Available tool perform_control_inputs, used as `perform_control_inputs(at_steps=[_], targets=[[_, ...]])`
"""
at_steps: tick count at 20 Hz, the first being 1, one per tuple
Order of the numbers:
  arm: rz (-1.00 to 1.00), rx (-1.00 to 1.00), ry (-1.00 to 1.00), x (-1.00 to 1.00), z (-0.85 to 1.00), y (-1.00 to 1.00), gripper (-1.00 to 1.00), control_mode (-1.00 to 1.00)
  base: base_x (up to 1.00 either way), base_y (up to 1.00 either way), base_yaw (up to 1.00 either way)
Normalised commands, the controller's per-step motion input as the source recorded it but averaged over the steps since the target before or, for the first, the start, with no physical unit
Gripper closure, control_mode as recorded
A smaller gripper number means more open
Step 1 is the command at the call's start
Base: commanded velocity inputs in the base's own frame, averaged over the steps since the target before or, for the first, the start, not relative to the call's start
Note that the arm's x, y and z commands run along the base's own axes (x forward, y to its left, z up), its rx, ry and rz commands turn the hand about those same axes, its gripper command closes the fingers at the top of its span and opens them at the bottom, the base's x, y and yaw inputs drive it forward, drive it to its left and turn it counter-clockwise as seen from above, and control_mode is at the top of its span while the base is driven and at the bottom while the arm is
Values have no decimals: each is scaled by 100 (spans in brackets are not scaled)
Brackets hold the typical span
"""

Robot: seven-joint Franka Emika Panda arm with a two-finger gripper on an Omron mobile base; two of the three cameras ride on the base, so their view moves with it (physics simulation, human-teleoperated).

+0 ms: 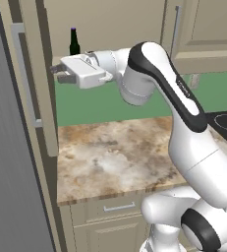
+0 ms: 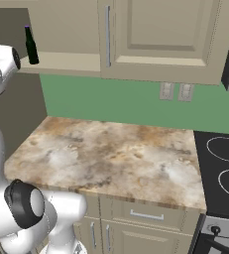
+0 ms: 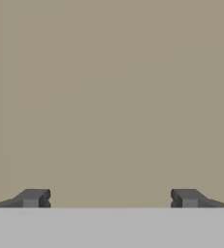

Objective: Get the candle and the beer from the cabinet and move them to the dining counter.

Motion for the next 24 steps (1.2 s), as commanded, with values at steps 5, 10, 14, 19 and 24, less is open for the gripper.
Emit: perform_control_inputs(at_steps=[5,10,14,19,24], targets=[[0,0,1,0,0,0,-100,-100,0,0,0],[0,1,1,0,2,-31,-100,-100,0,0,0],[0,3,1,0,6,-53,-100,-100,0,0,0],[-6,0,3,0,1,-62,-100,-100,0,0,0],[-12,0,1,0,0,-55,-100,-100,0,0,0]])
